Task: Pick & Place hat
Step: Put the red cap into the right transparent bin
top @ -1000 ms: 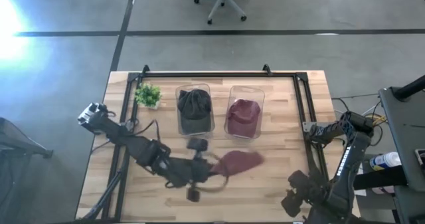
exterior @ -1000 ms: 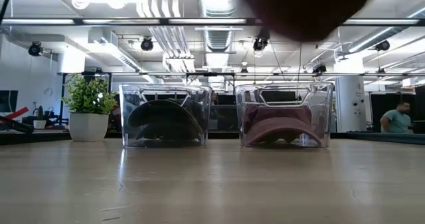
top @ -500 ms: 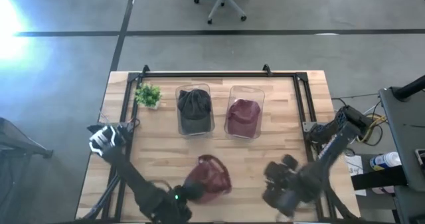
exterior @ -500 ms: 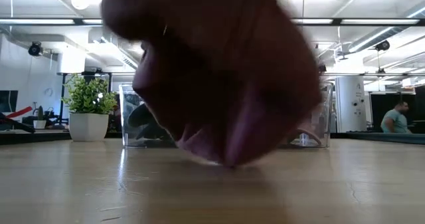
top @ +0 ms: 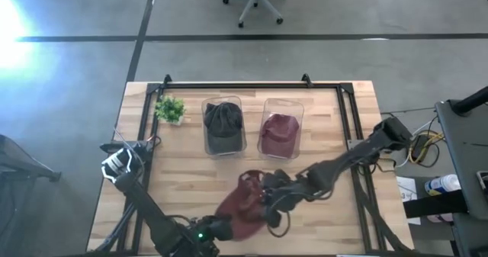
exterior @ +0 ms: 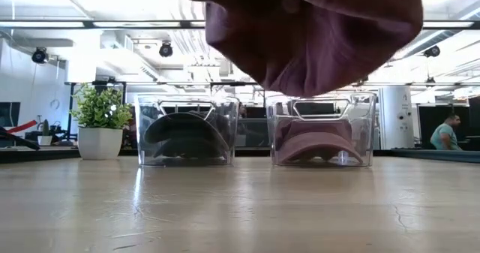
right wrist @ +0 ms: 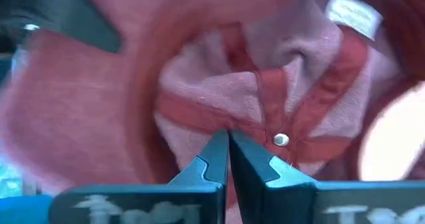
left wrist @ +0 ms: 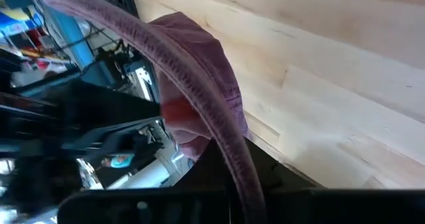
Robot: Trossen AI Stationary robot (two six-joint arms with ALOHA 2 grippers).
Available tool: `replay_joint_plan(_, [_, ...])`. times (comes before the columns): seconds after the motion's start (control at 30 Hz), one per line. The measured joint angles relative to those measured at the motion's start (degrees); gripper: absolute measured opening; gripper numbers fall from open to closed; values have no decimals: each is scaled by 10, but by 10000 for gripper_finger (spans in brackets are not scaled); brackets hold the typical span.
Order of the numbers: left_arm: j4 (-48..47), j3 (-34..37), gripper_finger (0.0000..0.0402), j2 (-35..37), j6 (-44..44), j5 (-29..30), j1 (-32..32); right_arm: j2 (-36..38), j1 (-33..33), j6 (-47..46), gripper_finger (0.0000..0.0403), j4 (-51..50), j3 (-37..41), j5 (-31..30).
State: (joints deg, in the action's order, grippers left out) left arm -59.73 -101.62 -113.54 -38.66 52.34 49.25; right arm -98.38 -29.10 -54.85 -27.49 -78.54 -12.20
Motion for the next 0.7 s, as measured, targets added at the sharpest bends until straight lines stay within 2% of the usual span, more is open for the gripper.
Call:
replay_joint_plan(0.33, [43,0,7,0,-7,11,-2,-146,30,-60,13,110,0,85])
replay_joint_plan(0.43, [41,0,7,0,6,-8,-2,-169,30,-69,13,100,-9,107])
replay_joint_plan(0.57, [33,0,7,1,54,-42,-3,-146,28,-62,13,74,-9,93])
replay_joint_plan(0.7, [20,2,7,1,136,-46,-4,-70,26,-39,13,-8,-9,44])
